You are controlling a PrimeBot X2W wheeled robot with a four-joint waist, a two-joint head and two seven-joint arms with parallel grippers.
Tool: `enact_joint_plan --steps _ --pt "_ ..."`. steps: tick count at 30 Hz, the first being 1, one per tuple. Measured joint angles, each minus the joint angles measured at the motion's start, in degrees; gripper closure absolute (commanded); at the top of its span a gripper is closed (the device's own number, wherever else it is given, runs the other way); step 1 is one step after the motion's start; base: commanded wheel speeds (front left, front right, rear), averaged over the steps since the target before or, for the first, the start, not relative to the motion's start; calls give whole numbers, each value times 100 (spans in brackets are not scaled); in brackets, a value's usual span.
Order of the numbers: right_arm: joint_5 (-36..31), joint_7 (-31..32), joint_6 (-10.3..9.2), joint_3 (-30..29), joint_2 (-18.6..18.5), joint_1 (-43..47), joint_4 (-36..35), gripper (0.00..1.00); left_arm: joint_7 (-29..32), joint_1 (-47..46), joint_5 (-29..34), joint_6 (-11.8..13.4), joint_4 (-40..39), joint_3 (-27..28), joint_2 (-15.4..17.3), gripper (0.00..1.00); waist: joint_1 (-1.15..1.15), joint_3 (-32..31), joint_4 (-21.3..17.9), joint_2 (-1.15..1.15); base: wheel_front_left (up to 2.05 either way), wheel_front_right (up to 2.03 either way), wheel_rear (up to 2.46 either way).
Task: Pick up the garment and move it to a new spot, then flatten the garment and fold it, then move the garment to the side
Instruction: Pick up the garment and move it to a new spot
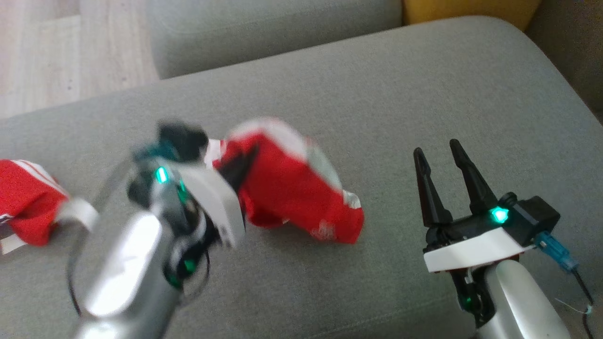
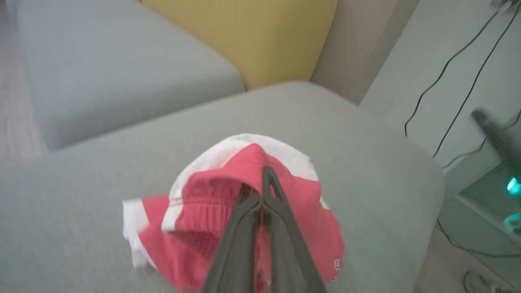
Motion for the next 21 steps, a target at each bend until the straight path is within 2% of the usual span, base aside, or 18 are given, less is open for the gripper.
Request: enact_joint_plan --steps 4,5,6,7,10,13,19,21 --pt "0 -7 0 54 2 -2 -10 0 -659 493 399 -15 1151 -403 -167 100 0 150 -114 0 0 0 0" --pt "0 -7 0 73 2 -2 -7 0 -806 552 455 -13 1434 -433 -240 70 0 178 -124 0 0 0 0" --pt "0 -7 0 89 2 -2 4 0 -942 584 477 -11 1681 -443 -301 30 0 194 -121 0 0 0 0" --pt "1 -7 0 103 0 -2 24 0 -1092 585 517 -4 1908 -465 -361 0 0 200 -105 0 0 0 0" --pt "1 -7 0 132 -13 -2 52 0 -1688 536 483 3 2346 -400 -577 0 0 169 26 0 0 0 0" --pt "3 -7 0 125 -38 1 59 0 -1994 428 474 -14 2340 -357 -592 0 0 96 147 0 0 0 0" --pt "12 -7 0 -3 -49 12 49 0 -2190 369 303 27 1683 1 -396 0 0 -47 356 0 0 0 0" --pt "16 -7 0 -52 -56 19 34 0 -2207 397 249 180 1302 208 -198 0 0 -93 435 0 0 0 0"
